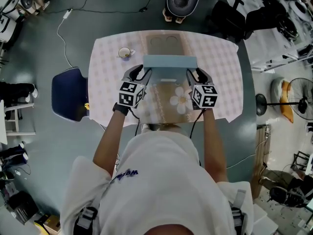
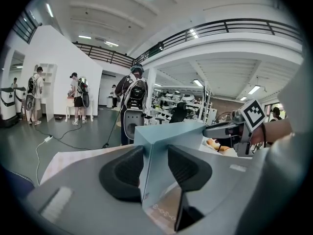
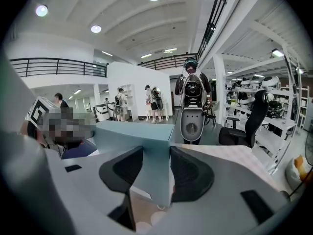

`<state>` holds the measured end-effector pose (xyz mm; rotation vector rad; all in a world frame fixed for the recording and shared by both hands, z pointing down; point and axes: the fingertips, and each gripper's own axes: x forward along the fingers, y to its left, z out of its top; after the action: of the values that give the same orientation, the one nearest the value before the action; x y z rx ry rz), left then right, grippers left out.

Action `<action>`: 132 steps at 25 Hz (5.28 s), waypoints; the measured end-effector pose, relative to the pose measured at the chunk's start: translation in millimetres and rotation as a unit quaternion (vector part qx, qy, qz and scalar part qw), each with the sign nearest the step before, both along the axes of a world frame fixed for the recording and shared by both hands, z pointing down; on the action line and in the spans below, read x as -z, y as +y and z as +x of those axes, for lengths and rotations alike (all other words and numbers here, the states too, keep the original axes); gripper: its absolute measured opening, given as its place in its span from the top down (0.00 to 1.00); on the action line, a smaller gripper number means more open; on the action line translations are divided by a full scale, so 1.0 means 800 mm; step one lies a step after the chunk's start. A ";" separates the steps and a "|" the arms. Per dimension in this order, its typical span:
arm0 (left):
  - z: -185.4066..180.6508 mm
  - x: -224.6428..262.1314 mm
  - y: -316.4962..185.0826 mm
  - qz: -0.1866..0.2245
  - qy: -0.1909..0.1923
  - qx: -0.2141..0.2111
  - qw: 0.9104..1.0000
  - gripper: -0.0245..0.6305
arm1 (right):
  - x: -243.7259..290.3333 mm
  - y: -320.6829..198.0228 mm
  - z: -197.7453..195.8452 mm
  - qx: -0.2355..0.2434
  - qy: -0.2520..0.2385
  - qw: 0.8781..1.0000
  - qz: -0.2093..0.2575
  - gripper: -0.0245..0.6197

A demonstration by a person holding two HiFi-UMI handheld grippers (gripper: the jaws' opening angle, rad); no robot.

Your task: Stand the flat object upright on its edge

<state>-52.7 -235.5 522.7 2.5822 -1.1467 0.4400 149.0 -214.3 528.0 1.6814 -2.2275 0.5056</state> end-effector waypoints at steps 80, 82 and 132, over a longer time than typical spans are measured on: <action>-0.071 0.081 0.132 0.114 0.031 0.000 0.993 0.74 | 0.091 0.145 -0.047 -0.024 0.004 0.994 0.104 0.70; -0.072 0.086 0.142 0.121 0.037 -0.003 0.992 0.75 | 0.097 0.153 -0.049 -0.028 -0.007 0.993 0.112 0.71; -0.103 0.101 0.169 0.143 0.050 0.014 0.988 0.96 | 0.111 0.211 -0.053 -0.028 0.008 0.990 0.136 0.96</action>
<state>-134.8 -100.5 441.6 2.7875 -1.2917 0.1433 106.3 -45.8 439.5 1.8759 -2.3294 0.2059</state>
